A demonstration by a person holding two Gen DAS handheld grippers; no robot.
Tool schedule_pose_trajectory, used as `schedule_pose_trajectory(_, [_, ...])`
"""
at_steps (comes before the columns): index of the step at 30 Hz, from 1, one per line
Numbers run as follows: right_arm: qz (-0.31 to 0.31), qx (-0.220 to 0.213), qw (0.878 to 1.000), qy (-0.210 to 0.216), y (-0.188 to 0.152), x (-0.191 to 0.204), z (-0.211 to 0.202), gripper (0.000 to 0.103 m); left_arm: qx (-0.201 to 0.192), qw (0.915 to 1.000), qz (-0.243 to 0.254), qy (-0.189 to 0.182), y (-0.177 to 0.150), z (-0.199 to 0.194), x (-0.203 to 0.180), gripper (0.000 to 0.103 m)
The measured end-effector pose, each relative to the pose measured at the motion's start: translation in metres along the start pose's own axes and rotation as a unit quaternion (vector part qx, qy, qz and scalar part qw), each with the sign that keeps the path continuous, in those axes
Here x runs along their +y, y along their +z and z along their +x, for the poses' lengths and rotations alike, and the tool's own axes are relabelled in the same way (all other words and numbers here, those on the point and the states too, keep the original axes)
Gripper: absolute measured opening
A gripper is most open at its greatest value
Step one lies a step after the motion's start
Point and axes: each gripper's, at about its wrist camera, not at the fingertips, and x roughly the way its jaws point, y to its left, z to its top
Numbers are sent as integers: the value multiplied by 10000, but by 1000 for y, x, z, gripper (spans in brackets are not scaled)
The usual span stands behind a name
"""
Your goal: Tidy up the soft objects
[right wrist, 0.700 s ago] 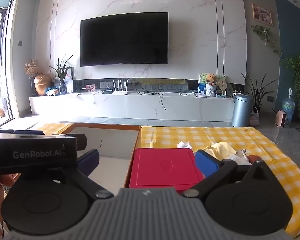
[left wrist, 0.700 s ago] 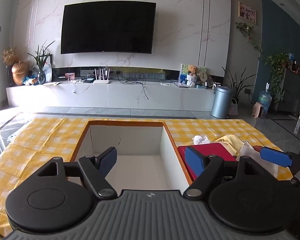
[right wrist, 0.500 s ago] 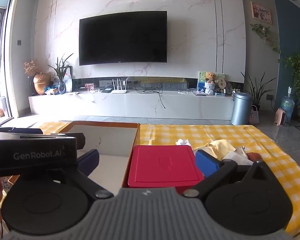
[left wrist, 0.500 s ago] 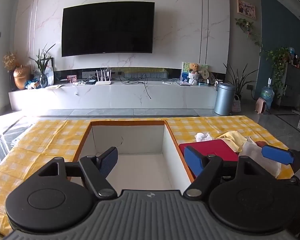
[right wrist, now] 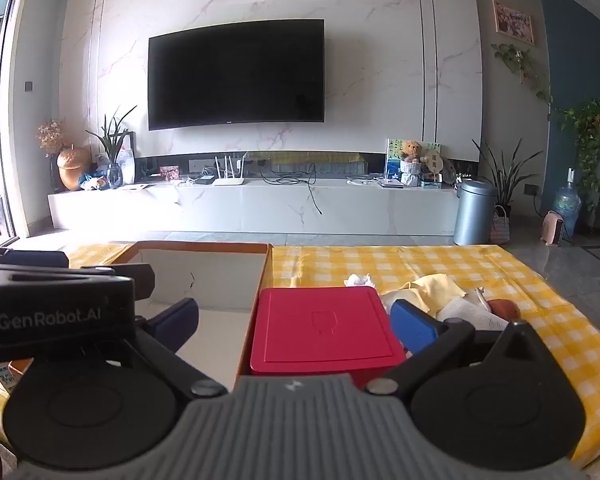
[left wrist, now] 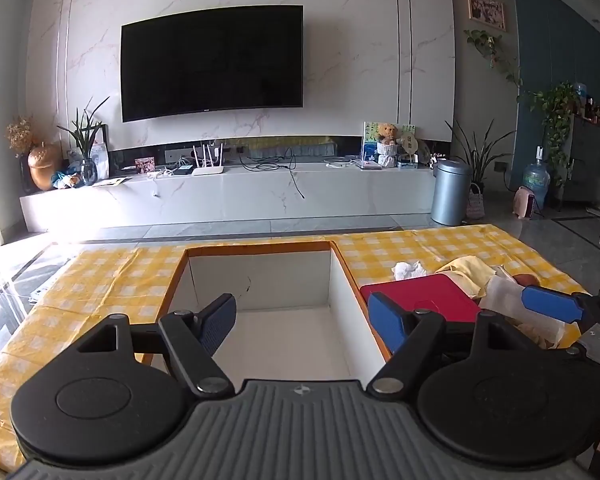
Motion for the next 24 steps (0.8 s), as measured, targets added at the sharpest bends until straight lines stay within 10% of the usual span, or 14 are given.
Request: schedule_pose_trajectory(24, [-140,66,9998,-85,1,4,2,100,370,9989,-281,-104,-4,8,4,89])
